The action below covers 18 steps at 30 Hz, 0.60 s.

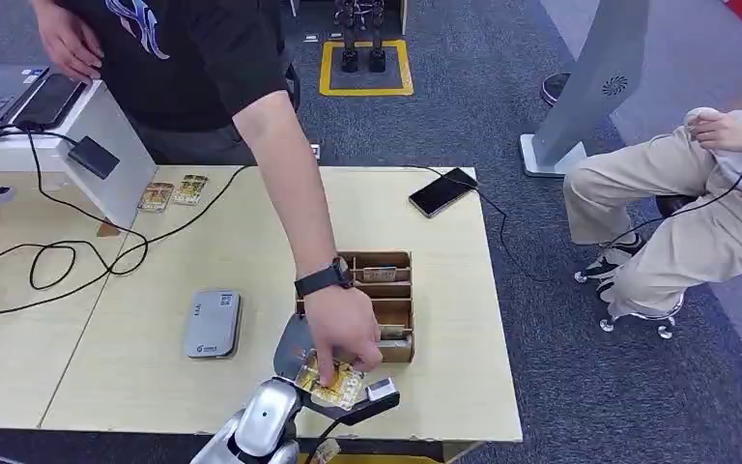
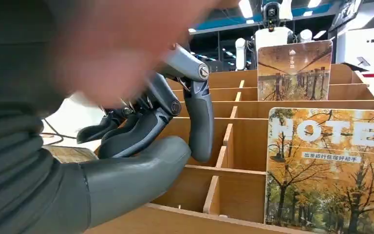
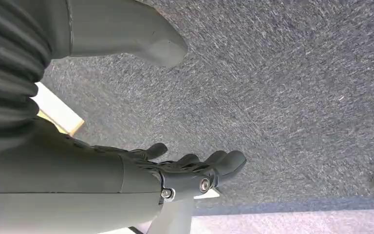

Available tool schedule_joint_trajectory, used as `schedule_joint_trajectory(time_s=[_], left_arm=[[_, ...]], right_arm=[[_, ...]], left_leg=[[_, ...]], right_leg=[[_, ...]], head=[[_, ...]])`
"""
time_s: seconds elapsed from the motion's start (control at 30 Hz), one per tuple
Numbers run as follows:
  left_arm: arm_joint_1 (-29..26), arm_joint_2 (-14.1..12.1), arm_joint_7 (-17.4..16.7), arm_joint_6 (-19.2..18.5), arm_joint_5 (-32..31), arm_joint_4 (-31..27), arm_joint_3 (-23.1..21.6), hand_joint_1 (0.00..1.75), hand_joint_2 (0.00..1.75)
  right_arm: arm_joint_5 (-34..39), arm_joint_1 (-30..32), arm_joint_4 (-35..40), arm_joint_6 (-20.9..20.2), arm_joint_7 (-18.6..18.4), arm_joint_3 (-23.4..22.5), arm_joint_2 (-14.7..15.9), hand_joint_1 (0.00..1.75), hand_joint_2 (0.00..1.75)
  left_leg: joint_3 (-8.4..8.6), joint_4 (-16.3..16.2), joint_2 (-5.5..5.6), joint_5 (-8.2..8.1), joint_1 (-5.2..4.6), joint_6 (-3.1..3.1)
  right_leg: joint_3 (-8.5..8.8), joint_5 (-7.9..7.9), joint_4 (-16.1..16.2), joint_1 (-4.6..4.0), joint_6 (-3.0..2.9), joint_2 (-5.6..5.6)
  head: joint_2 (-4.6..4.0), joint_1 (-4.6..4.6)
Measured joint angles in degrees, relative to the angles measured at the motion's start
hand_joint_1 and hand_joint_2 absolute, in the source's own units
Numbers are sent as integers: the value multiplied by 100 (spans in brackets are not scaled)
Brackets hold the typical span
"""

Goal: Pass the card to the sensor for recognition and then transmit it.

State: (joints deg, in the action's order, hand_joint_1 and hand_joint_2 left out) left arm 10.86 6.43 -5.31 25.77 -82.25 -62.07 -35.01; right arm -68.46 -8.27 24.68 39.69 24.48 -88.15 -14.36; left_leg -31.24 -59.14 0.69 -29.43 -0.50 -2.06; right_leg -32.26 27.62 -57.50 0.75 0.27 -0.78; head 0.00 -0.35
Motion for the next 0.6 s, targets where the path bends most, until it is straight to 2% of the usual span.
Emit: schedule_joint_trajectory(time_s=[0.37, 0.4, 0.43, 0.47, 0.6], left_arm=[[-4, 0, 37, -20, 46, 0, 48, 175, 175], [-5, -2, 37, -20, 48, 0, 52, 169, 175], [-6, -2, 39, -20, 50, 0, 55, 93, 175], [-6, -2, 39, -20, 50, 0, 59, 72, 175], [-19, 0, 39, 31, 50, 0, 72, 72, 175]], right_arm=[[-37, -1, -2, -2, -2, 0, 0, 0, 175], [-37, -1, -2, -2, -2, 0, 0, 0, 175], [-37, -1, -2, 0, -2, 0, 0, 0, 175], [-37, -1, -2, 0, -2, 0, 0, 0, 175], [-35, -1, -2, -2, -2, 0, 0, 0, 175]], left_leg=[[0, 0, 0, 0, 0, 0], [0, 0, 0, 0, 0, 0], [0, 0, 0, 0, 0, 0], [0, 0, 0, 0, 0, 0], [0, 0, 0, 0, 0, 0]], right_leg=[[0, 0, 0, 0, 0, 0], [0, 0, 0, 0, 0, 0], [0, 0, 0, 0, 0, 0], [0, 0, 0, 0, 0, 0], [0, 0, 0, 0, 0, 0]], head=[[0, 0], [0, 0], [0, 0], [0, 0], [0, 0]])
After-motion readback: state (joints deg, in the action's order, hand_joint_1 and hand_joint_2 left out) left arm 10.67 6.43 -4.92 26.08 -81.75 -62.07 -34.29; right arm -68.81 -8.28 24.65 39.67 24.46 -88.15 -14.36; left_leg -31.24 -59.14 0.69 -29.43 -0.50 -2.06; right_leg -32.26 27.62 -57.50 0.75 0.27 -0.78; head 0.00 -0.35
